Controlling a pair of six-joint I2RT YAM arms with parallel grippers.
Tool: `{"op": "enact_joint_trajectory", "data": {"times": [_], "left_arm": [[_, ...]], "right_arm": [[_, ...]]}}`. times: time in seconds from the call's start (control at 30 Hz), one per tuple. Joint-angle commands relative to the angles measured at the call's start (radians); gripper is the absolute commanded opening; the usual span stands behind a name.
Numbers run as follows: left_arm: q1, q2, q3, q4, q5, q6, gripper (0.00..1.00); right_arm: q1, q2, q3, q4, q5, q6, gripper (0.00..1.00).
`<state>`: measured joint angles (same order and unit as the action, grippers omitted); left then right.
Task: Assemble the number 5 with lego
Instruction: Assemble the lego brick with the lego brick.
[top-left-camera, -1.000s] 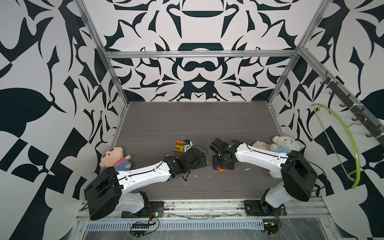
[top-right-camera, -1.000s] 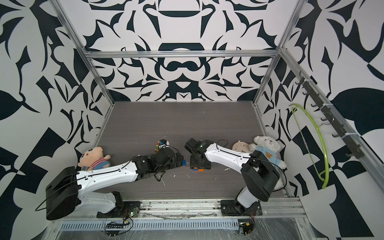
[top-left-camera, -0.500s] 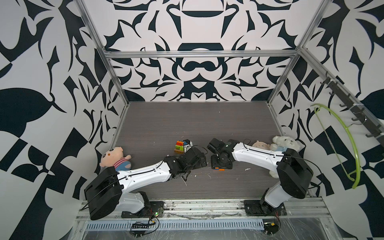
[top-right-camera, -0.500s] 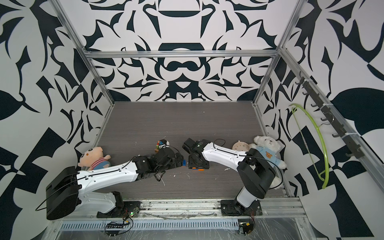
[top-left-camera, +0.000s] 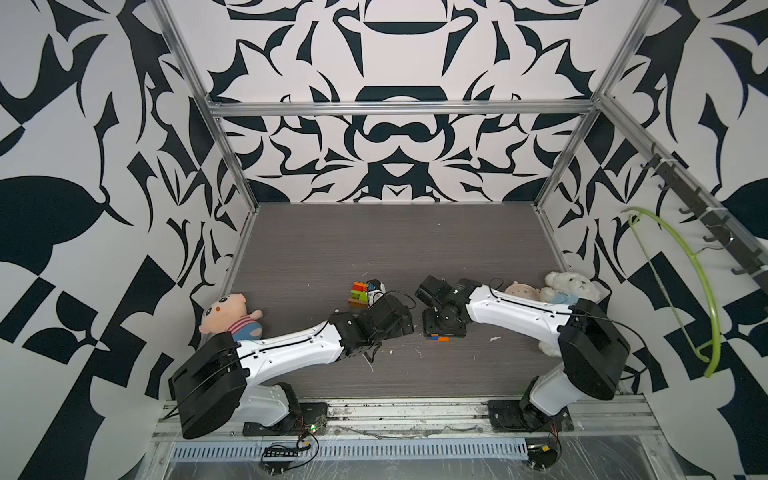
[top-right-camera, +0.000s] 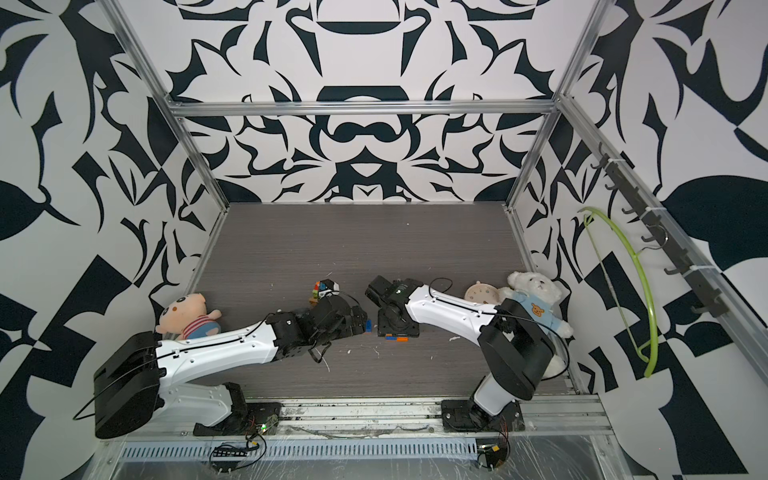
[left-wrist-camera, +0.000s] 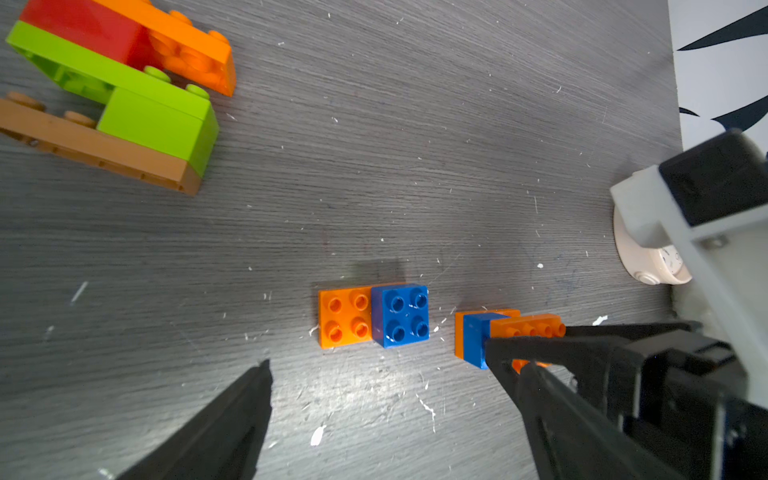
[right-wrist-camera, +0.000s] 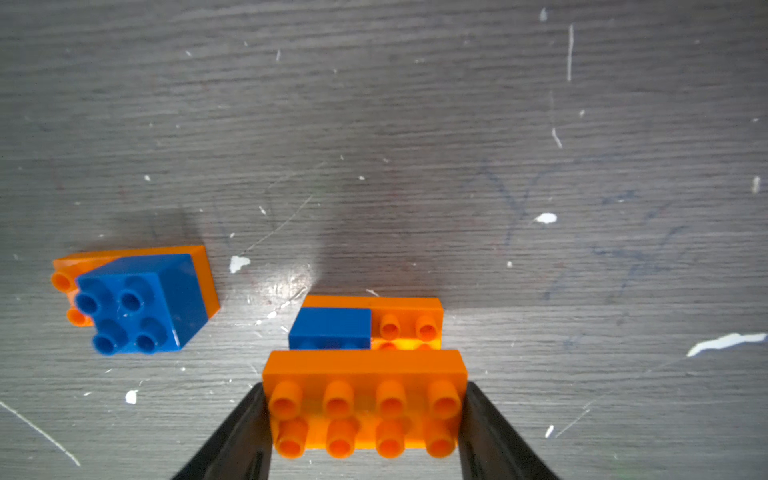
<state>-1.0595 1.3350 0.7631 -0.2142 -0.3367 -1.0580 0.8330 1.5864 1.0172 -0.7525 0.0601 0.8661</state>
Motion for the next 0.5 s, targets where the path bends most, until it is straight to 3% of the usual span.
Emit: {"op": "enact_joint_trajectory", "data": {"times": [0.0, 0.47], "left_arm": [[0.003, 0.008, 0.01, -0.02, -0.002, 0.003, 0.99], [0.003, 0.012, 0.008, -0.016, 0.001, 0.003, 0.99]], "right_arm": [[0.005, 0.013, 0.0, 0.003, 0.006, 0.007, 0.59], [0.006, 0.004, 0.002, -0.061, 0.043, 0.01, 0.58]]}}
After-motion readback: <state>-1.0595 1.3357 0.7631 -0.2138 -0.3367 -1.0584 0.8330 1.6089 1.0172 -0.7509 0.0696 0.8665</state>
